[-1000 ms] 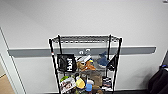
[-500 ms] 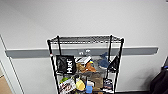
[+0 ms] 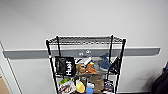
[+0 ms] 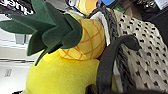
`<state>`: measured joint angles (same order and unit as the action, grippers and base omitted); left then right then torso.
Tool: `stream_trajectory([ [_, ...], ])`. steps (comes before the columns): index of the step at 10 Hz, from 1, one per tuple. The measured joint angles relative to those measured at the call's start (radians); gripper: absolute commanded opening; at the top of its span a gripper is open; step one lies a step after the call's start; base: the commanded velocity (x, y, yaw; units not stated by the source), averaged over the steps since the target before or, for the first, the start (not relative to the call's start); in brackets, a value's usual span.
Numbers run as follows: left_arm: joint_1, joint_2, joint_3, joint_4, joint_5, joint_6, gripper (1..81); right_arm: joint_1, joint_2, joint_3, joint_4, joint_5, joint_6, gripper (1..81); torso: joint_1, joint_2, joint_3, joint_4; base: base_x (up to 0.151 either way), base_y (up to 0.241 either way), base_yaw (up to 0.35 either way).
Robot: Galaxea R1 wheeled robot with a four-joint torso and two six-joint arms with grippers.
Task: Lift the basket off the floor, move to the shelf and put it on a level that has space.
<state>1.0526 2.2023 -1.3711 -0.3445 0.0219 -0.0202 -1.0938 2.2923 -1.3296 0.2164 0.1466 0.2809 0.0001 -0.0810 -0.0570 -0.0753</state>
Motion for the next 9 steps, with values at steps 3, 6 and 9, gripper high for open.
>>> stream_trajectory([
  [3, -0.001, 0.000, 0.000, 0.001, 0.001, 0.000, 1.0, 0.000, 0.001, 0.000, 0.000, 0.001, 0.000, 1.0, 0.000, 0.000, 0.000, 0.000, 0.085, 0.000, 0.000],
  [6, -0.001, 0.001, 0.000, 0.001, 0.000, -0.001, 1.0, 0.002, 0.001, 0.000, 0.000, 0.002, 0.000, 1.0, 0.000, 0.000, 0.000, 0.000, 0.087, 0.000, 0.000],
  [9, -0.001, 0.001, 0.000, 0.001, 0.000, -0.001, 1.0, 0.002, 0.000, 0.000, 0.000, 0.002, 0.000, 1.0, 0.000, 0.000, 0.000, 0.000, 0.088, 0.000, 0.000],
])
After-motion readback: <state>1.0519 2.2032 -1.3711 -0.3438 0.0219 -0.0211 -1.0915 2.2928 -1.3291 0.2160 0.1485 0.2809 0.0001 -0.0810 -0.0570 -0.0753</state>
